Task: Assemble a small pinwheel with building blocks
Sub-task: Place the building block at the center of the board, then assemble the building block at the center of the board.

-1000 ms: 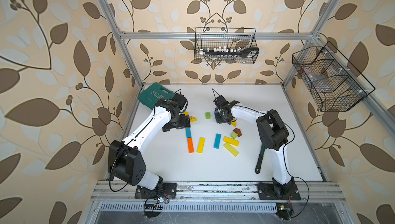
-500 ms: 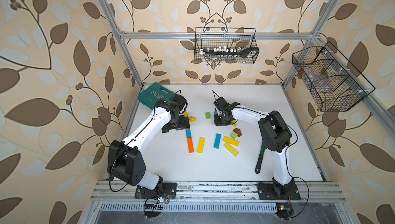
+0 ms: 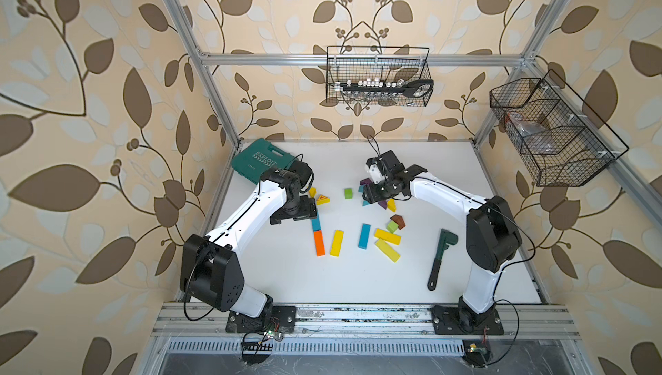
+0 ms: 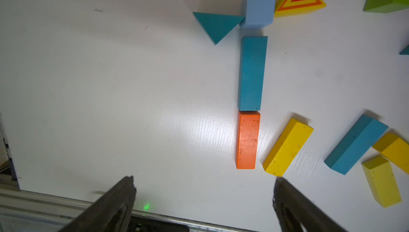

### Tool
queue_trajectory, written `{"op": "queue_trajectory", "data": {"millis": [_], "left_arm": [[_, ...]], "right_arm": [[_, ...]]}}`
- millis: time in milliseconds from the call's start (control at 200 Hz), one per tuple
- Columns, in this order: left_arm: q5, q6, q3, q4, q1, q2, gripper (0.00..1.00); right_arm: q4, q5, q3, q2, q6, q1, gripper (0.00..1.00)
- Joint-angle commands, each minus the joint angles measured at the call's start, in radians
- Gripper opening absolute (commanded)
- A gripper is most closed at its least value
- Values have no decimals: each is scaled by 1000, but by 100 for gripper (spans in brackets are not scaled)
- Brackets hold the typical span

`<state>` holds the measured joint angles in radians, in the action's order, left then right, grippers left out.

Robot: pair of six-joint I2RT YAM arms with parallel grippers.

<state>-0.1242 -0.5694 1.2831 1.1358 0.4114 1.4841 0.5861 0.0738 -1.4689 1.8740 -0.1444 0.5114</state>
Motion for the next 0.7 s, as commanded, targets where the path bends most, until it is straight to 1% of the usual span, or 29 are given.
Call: {"op": "queue_trajectory", "data": {"millis": [0,75,150,275,360,565,695], "left_arm": [[-14,17,7,19,-10,-33,99],[-14,19,3,21,-10,-32,99],[-17,22,-4,19,-11,-32,99],[-18,22,-6,23,-12,-22,99],[-20,22,-6,25,-11,-17,99],[-23,27,-8,22,-13,-12,99],[-26,30,-13,24,-14,-9,99]], "right_arm": [[83,-48,-32,78,135,-8,64],[91,-33,-57,111,109,-11,64],[81,-3,-67,130,77,-9,66],[62,-26,-83,162,51,-2,74],[61,-29,-94,181,36,3,74],[67,-87,-132,232,-10,36,76],[116,-182,-184,282,-58,58,76]]}}
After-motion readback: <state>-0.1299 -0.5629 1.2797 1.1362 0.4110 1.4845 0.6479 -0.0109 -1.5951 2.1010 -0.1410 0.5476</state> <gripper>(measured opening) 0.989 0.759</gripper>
